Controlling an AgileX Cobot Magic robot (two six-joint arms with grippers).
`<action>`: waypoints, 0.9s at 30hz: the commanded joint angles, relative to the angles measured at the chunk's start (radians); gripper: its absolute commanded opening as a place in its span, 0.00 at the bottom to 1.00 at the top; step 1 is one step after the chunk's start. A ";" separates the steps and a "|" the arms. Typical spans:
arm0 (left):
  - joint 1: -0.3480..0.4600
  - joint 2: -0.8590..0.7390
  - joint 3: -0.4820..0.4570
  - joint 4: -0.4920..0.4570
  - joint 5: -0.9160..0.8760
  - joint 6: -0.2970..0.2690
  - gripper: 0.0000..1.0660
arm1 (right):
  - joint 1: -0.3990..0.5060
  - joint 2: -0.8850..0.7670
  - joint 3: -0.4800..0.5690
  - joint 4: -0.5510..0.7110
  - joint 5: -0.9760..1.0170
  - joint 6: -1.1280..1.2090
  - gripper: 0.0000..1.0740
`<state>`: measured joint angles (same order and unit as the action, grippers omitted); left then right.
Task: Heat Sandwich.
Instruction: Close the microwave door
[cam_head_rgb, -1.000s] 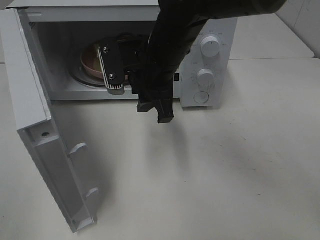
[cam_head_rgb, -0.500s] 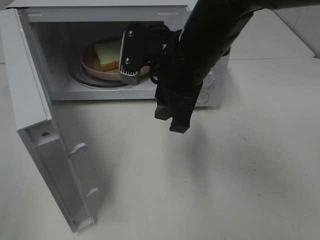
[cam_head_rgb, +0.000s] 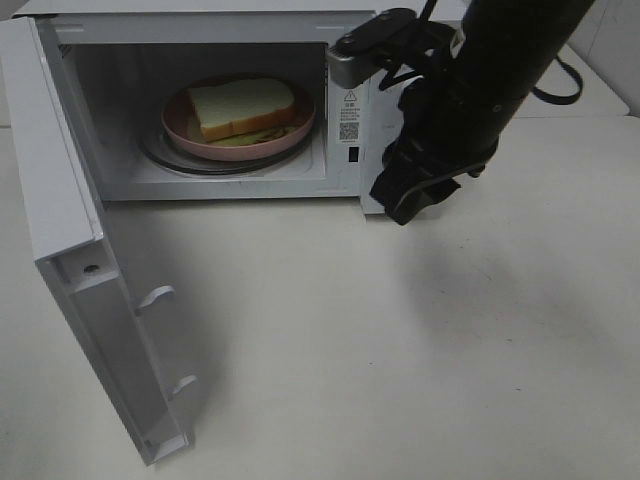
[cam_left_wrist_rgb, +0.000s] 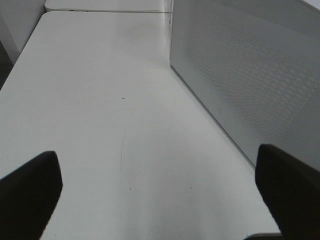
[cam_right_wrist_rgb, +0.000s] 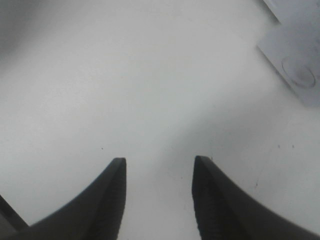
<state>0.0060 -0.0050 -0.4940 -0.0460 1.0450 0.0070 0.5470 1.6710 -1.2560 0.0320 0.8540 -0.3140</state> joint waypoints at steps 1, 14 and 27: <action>0.001 -0.020 0.002 0.000 -0.009 -0.001 0.92 | -0.093 -0.018 0.001 0.001 0.068 0.105 0.41; 0.001 -0.020 0.002 0.000 -0.009 -0.001 0.92 | -0.400 -0.061 0.001 -0.032 0.392 0.258 0.41; 0.001 -0.020 0.002 0.000 -0.009 -0.001 0.92 | -0.617 -0.494 0.248 -0.044 0.393 0.336 0.41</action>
<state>0.0060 -0.0050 -0.4940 -0.0460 1.0450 0.0070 -0.0480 1.2700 -1.0830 -0.0110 1.2120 0.0090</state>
